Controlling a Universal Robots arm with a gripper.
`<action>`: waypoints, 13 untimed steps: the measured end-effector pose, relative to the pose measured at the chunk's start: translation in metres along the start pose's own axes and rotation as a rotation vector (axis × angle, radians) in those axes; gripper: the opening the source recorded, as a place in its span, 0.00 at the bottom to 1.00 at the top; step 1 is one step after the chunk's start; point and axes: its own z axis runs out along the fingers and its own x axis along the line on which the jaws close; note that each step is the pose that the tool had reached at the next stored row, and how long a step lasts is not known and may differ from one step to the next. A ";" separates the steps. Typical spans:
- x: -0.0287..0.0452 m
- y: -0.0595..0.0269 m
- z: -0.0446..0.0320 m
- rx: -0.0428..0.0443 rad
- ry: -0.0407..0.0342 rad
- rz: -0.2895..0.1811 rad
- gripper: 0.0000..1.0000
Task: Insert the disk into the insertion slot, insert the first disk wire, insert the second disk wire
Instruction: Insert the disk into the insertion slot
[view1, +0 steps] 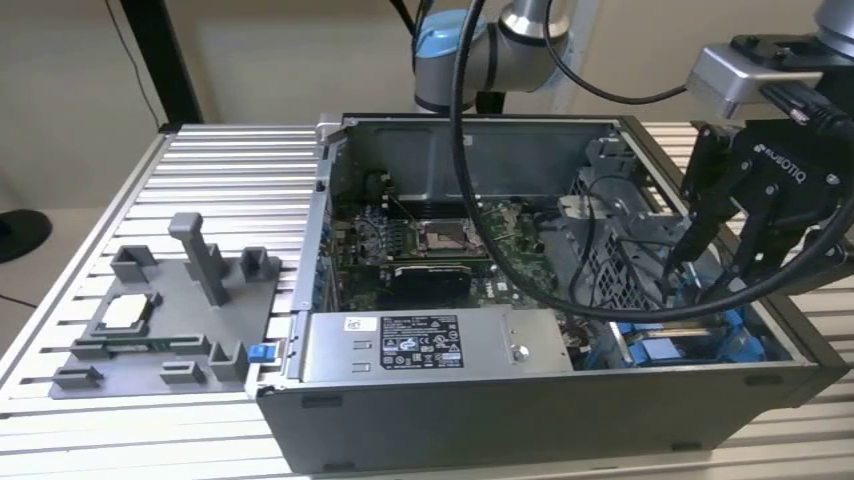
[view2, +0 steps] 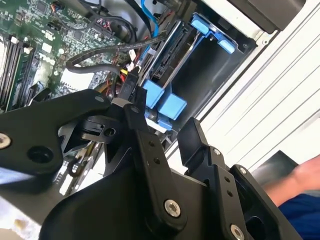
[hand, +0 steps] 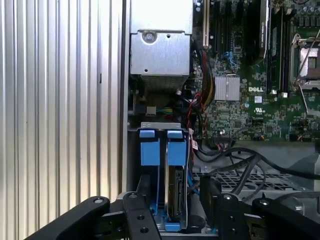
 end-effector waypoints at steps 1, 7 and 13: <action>-0.0005 0.0000 -0.0001 0.0001 -0.0002 0.000 1.00; -0.0016 0.0008 -0.0143 0.0004 0.0001 0.000 1.00; -0.0075 0.0063 -0.0134 0.0181 -0.0001 -0.001 1.00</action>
